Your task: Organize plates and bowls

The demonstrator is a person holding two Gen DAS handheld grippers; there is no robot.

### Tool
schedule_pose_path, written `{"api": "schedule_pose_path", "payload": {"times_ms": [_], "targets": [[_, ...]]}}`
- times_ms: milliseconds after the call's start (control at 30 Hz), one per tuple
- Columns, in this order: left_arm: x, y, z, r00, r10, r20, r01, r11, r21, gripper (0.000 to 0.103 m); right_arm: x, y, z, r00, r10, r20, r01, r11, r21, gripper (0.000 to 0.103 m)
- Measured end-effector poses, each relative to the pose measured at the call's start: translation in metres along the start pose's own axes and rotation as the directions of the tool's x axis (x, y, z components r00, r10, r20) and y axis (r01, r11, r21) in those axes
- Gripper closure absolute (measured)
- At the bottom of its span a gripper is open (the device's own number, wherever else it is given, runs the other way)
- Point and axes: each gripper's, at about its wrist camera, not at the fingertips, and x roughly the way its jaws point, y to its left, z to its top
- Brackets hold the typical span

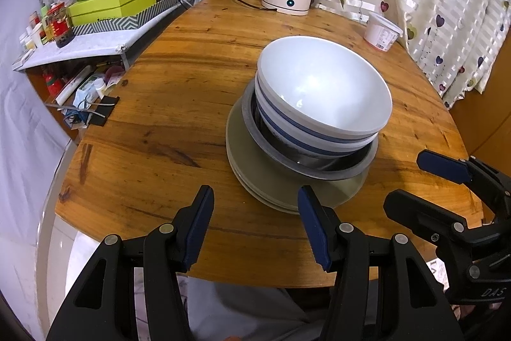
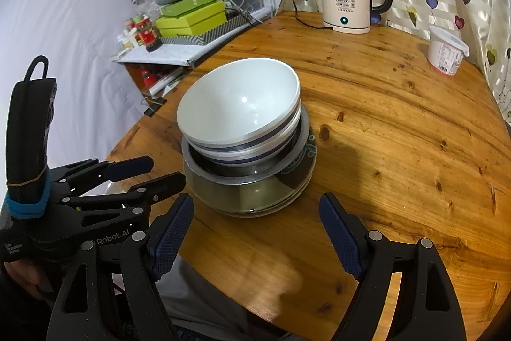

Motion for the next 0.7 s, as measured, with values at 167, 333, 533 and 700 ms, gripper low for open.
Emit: {"api": "schedule_pose_path", "payload": {"times_ms": [167, 333, 533, 700], "targets": [[0.0022, -0.0001, 0.0011, 1.0, -0.003, -0.006, 0.003, 1.0, 0.002, 0.047, 0.0007, 0.0007, 0.0004, 1.0, 0.0, -0.001, 0.0, 1.0, 0.001, 0.021], [0.0027, 0.0001, 0.0015, 1.0, -0.006, -0.006, 0.006, 1.0, 0.001, 0.047, 0.0029, -0.0005, -0.0004, 1.0, 0.002, -0.005, -0.002, 1.0, 0.003, 0.021], [0.0028, 0.0, 0.0022, 1.0, 0.0, -0.003, 0.0, 1.0, 0.003, 0.047, 0.0043, -0.0005, -0.0011, 1.0, 0.002, -0.006, -0.002, 1.0, 0.005, 0.021], [0.0028, 0.0001, 0.0029, 1.0, 0.0, 0.003, 0.0, 1.0, 0.001, 0.047, 0.0058, -0.0016, -0.001, 1.0, 0.002, -0.005, -0.002, 1.0, 0.005, 0.021]]}}
